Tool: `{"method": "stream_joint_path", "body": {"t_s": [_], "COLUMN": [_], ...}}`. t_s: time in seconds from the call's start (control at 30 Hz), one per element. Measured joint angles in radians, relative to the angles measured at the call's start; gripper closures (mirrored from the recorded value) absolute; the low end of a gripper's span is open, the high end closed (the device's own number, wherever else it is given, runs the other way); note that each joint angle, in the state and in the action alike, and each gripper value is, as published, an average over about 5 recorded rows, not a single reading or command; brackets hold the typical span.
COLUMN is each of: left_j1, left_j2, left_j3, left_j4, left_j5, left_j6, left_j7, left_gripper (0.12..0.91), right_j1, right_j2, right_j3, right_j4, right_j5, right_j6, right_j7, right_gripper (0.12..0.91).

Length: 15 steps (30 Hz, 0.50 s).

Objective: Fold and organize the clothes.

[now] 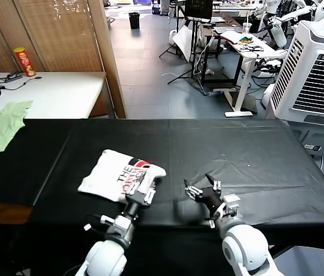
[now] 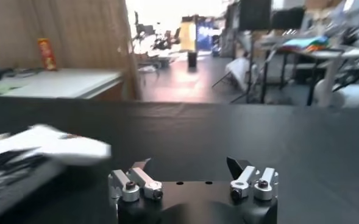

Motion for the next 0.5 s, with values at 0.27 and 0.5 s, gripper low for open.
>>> {"method": "stream_joint_path", "body": {"t_s": [0.27,0.5], "left_j1": [0.008,0.041], "left_j2": [0.046,0.063], "left_j3": [-0.045,-0.091], "left_j4": [-0.035,-0.068], "left_j5": [-0.045,-0.044], "left_j6": [-0.070,-0.081], "left_j7": [0.052,0.048], "left_gripper": [0.244,0.232], "right_j1": [0.071,0.128], "right_j2": [0.040,0.103], "right_j3": [-0.081,-0.131], "right_j4": [-0.063,-0.155], "right_j5": [0.130,0.184], "right_j6": [-0.043,-0.031], "right_j7": [0.038,0.097], "right_gripper": [0.227,0.227]}}
